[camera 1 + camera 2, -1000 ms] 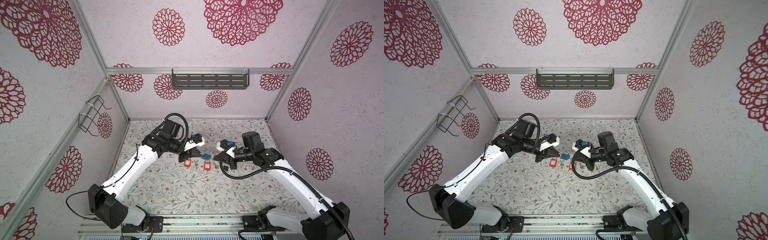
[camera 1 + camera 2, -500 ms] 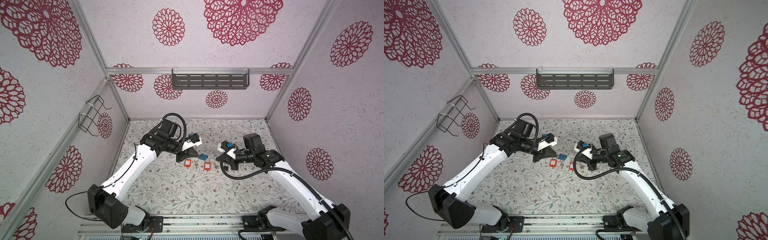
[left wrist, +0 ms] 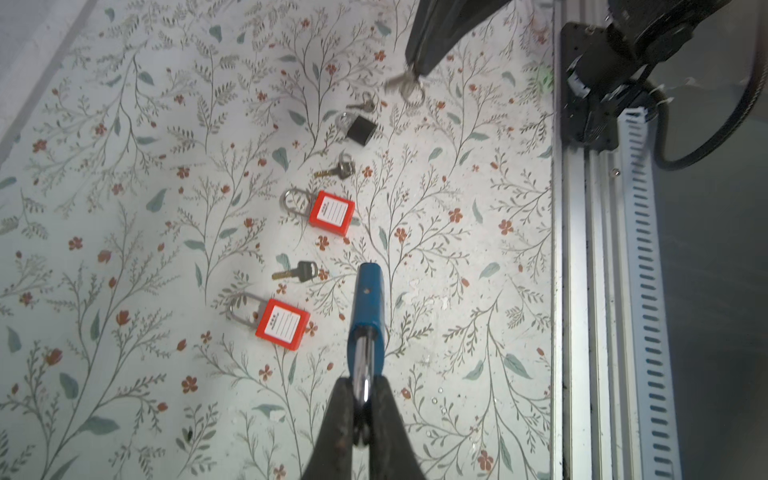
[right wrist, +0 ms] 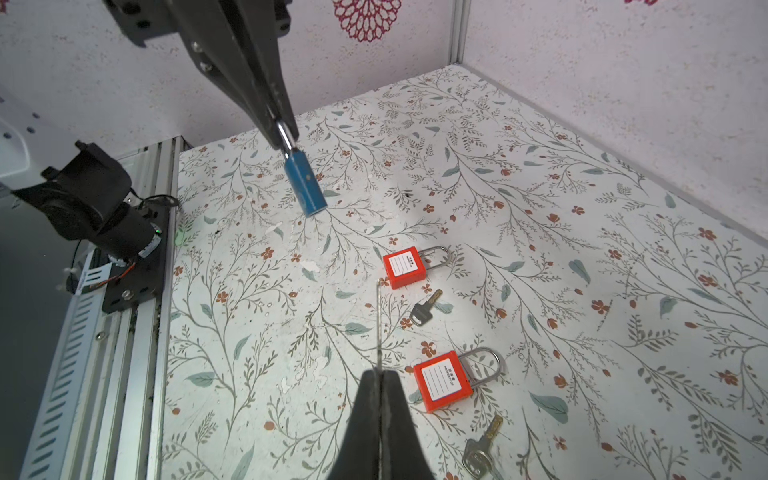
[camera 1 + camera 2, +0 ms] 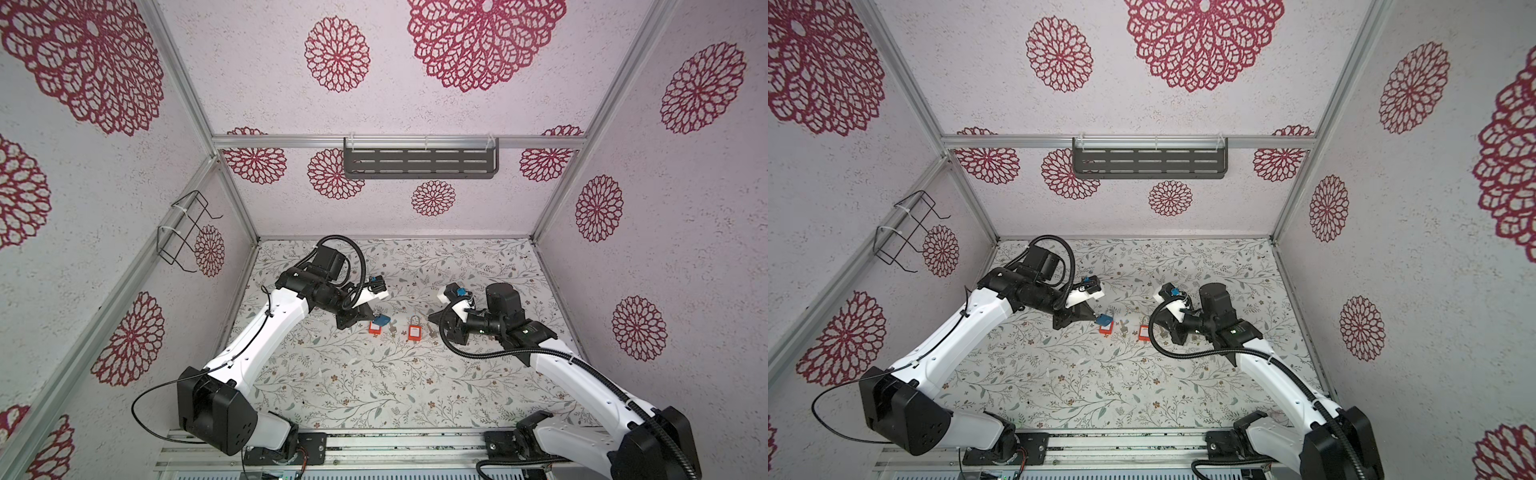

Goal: Lock with the key

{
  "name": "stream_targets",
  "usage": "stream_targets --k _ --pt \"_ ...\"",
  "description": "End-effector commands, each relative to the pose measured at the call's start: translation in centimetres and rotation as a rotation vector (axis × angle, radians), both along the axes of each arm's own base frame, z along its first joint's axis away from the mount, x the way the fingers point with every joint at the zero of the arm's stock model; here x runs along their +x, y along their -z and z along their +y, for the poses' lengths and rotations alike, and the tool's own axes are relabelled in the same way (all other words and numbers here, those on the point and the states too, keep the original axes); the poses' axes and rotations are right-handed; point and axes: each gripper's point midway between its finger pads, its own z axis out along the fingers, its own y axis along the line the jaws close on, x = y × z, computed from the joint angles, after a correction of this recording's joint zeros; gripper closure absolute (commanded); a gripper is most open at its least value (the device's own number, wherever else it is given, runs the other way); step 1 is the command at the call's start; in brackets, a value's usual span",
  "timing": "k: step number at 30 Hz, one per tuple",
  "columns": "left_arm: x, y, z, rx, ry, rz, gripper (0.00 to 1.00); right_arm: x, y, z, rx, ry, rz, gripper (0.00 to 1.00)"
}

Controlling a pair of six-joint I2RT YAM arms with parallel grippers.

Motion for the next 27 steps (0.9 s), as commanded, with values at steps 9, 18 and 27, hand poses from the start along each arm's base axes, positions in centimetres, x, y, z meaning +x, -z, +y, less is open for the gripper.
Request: stream_targets --k 9,18,27 --pt "1.0 6.3 6.3 0.264 -0.077 0.046 1.00 2.1 -1.1 1.5 0.083 0.143 -0.016 1.00" --pt "1.3 9.6 8.8 0.438 -0.059 0.125 1.00 1.8 -0.1 2.2 0.113 0.146 0.026 1.00" --pt "3.0 11.6 10.2 0.566 -0.015 0.185 1.00 1.3 1.7 3.0 0.115 0.116 0.084 1.00"
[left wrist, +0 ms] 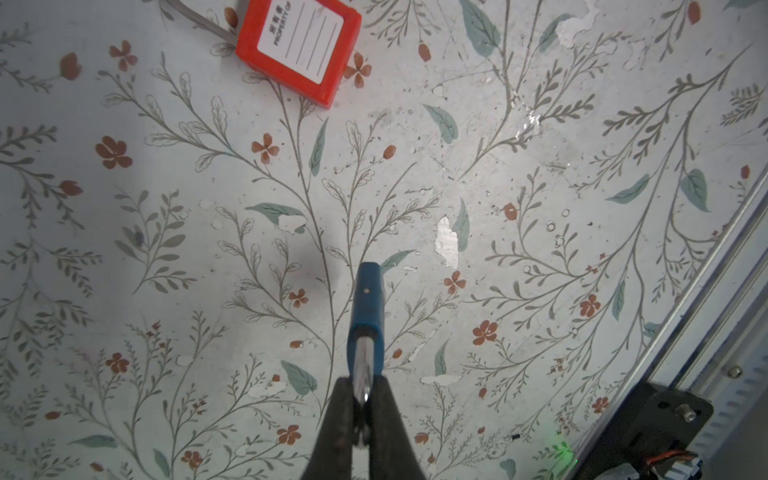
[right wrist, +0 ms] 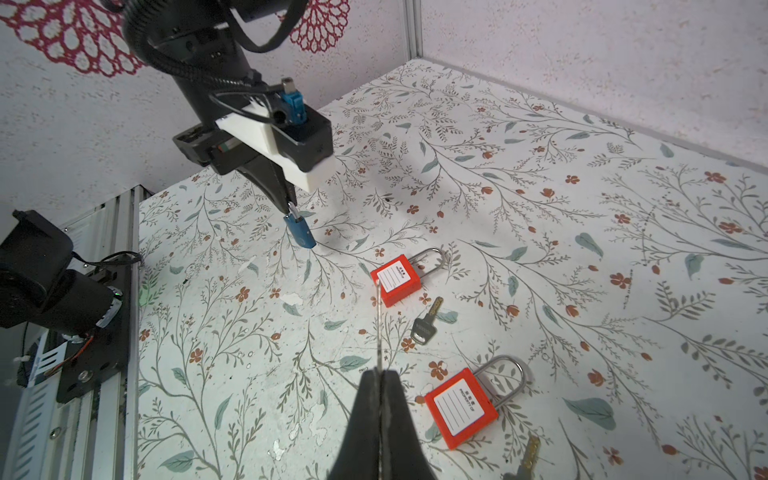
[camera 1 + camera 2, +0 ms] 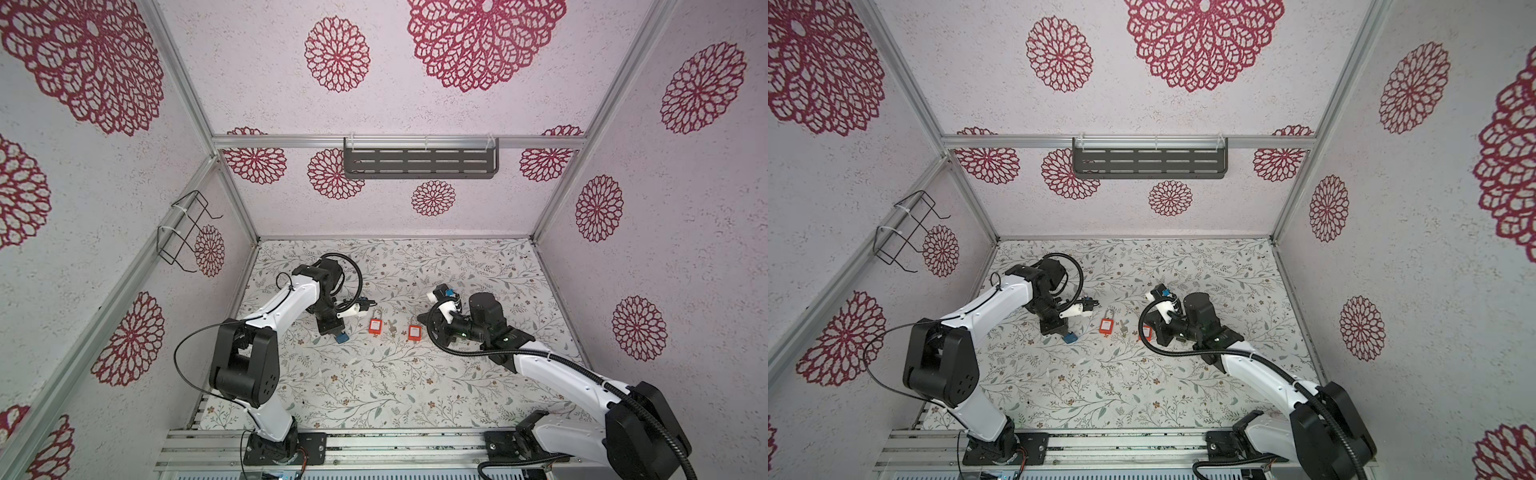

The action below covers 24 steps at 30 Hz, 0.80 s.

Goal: Lock with the key

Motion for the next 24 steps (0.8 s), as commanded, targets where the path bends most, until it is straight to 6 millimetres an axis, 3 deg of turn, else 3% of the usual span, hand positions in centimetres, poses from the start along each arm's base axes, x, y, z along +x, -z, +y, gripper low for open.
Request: stream_targets --k 1,18,24 --pt "0.7 0.1 0.9 0.050 0.050 0.010 1.00 -0.2 -1.0 0.7 0.053 -0.026 -0.011 1.00" --pt "2.2 2.8 0.8 0.106 0.141 0.027 1.00 0.3 1.2 1.7 0.006 -0.067 0.052 1.00" --pt "3.7 3.3 0.6 0.121 0.158 -0.012 0.96 0.4 1.6 1.9 0.019 -0.063 0.087 1.00"
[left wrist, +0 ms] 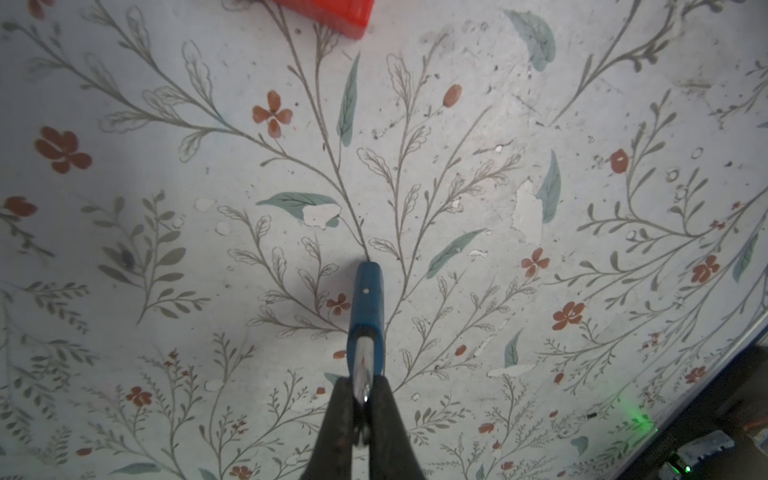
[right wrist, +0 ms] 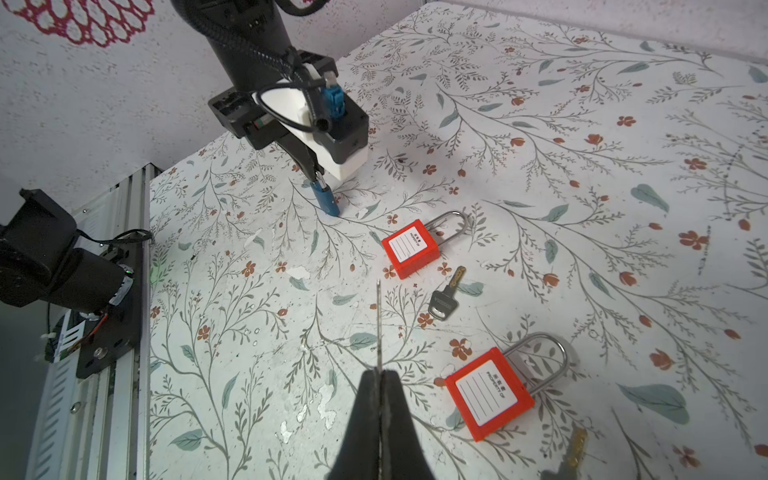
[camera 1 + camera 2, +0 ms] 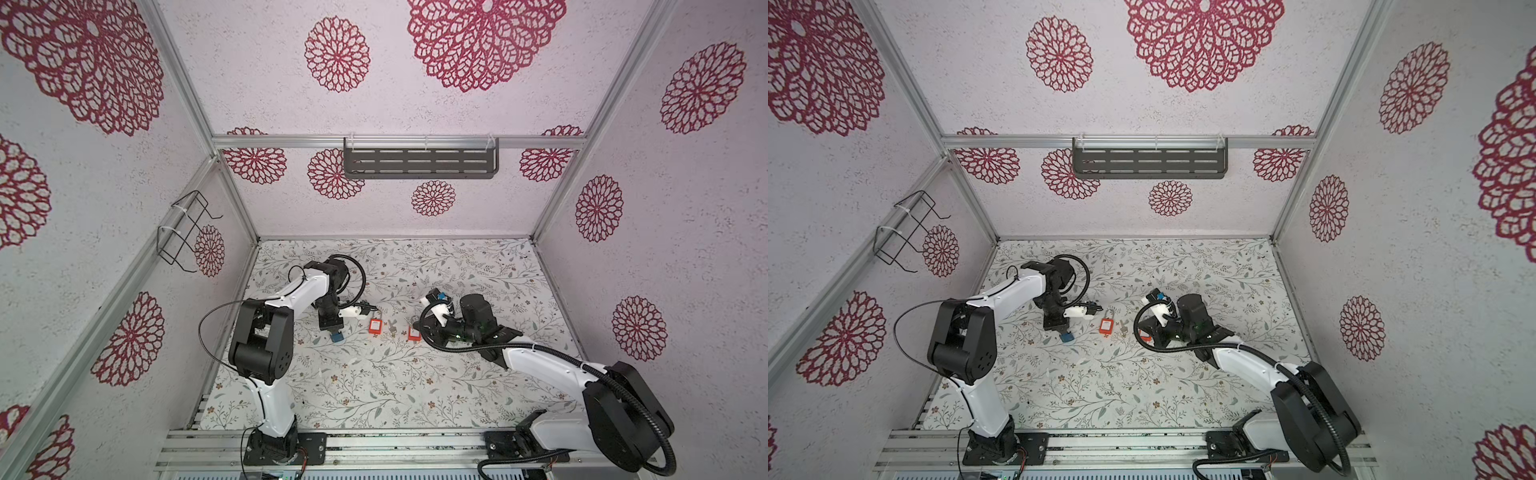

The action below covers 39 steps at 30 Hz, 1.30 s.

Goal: Lock with the key

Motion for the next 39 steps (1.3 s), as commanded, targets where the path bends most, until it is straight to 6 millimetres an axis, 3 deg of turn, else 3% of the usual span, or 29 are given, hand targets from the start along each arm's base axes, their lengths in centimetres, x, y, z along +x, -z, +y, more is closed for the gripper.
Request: stream_targets --k 1,13,25,28,30,33,36,38,39 --pt "1.8 0.1 -0.6 -0.007 0.039 -0.049 0.95 0.4 -2.0 1.0 0.053 -0.018 -0.014 1.00" --pt "4.5 2.0 -1.1 0.033 0.048 -0.092 0.81 0.6 -1.4 1.2 0.038 -0.018 0.024 1.00" --pt "7.4 2.6 -1.3 0.035 0.024 -0.194 0.76 0.9 -0.9 1.5 0.012 -0.016 0.067 1.00" --pt "8.0 2.8 -1.4 0.023 0.016 -0.207 0.67 1.0 -0.7 1.7 0.000 -0.022 0.089 1.00" --pt "8.0 2.8 -1.4 0.014 0.016 -0.211 0.52 1.0 -0.3 2.0 -0.016 -0.030 0.112 1.00" --pt "8.2 3.0 -1.4 -0.001 0.023 -0.222 0.50 1.2 0.2 2.5 -0.039 -0.038 0.146 1.00" --pt "9.1 2.1 -1.6 -0.011 0.003 -0.277 0.50 1.7 0.7 3.0 -0.068 -0.035 0.181 1.00" --pt "10.5 0.6 -1.6 -0.038 -0.052 -0.362 0.49 2.0 0.8 3.6 -0.094 -0.033 0.203 1.00" --pt "11.1 -1.4 -1.5 -0.069 -0.083 -0.424 0.49 2.2 1.0 3.8 -0.109 -0.029 0.213 1.00"
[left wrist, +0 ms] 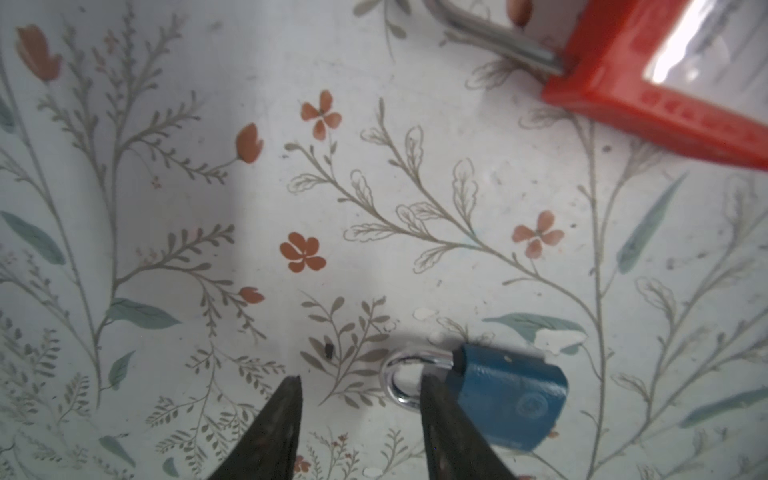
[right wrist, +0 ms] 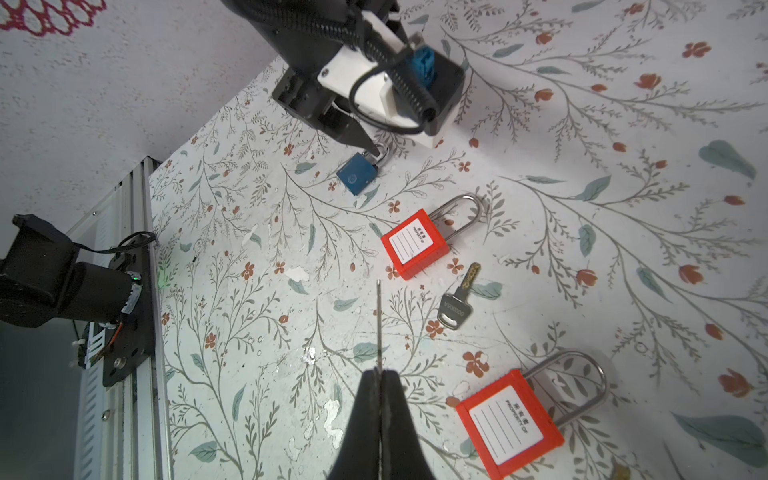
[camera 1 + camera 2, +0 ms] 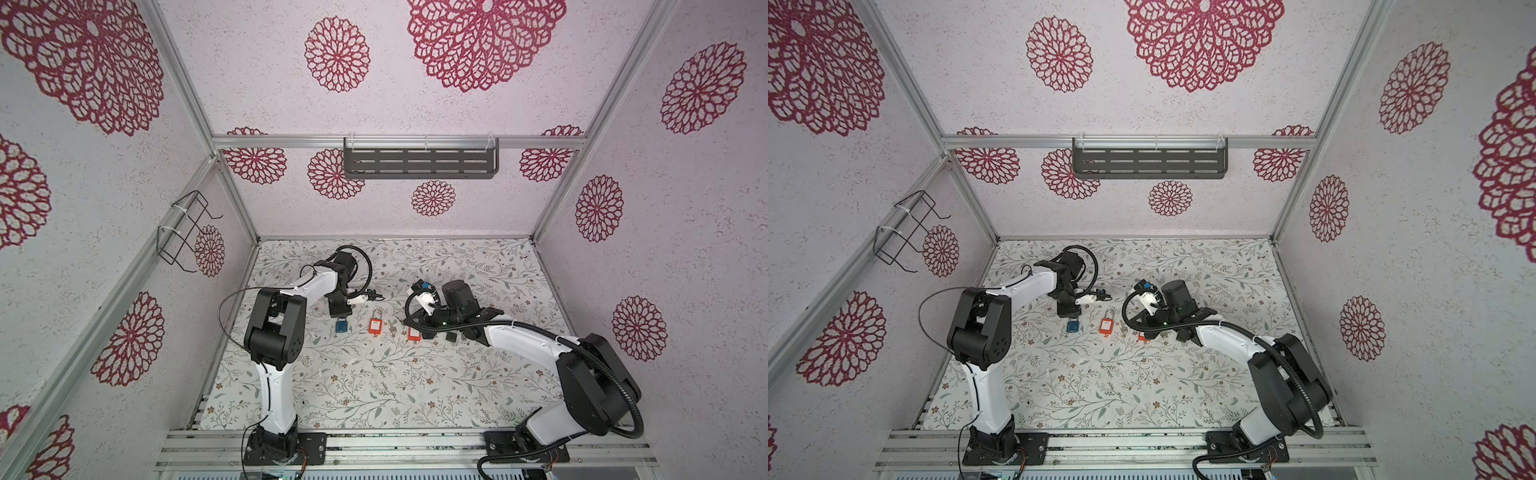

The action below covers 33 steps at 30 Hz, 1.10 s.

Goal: Lock with the key

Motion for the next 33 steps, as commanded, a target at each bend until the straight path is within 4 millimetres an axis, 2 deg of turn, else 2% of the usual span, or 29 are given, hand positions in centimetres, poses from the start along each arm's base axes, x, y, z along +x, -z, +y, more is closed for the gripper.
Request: stream_targets --k 1,3,8,9,13,14,16,17,21,25,33 --pt "2.5 -4.7 -0.1 -0.106 -0.076 -0.185 0.49 0.0 -0.3 0.9 -0.036 -0.002 0.041 1.00" --pt "2.6 -6.0 0.2 -0.154 -0.124 -0.235 0.48 0.2 -0.2 1.6 -0.056 -0.003 0.054 1.00" --pt "2.5 -9.7 2.5 -0.263 -0.319 -0.397 0.43 0.6 0.6 3.8 -0.120 0.005 0.102 1.00" --pt "2.6 -10.5 3.0 -0.299 -0.386 -0.434 0.35 0.7 0.7 4.4 -0.133 0.005 0.114 1.00" --pt "1.6 -13.7 3.7 -0.474 -0.580 -0.527 0.28 0.9 0.9 6.9 -0.160 0.008 0.142 1.00" --pt "1.2 -14.7 4.0 -0.520 -0.620 -0.559 0.18 1.1 0.9 7.5 -0.161 0.016 0.150 1.00" --pt "0.5 -16.7 4.6 -0.622 -0.689 -0.616 0.10 1.2 1.1 8.8 -0.170 0.031 0.167 1.00" --pt "0.2 -17.8 5.2 -0.678 -0.741 -0.651 0.02 1.2 1.3 9.5 -0.175 0.030 0.178 1.00" --pt "-1.4 -21.0 7.4 -0.891 -0.903 -0.731 0.03 1.8 2.6 11.9 -0.212 0.046 0.229 1.00" --pt "-2.6 -21.6 8.0 -0.938 -0.966 -0.724 0.03 3.0 3.5 13.4 -0.239 0.094 0.253 1.00" --pt "-3.5 -19.8 8.5 -0.916 -1.099 -0.613 0.03 4.5 5.2 15.6 -0.241 0.126 0.277 1.00"
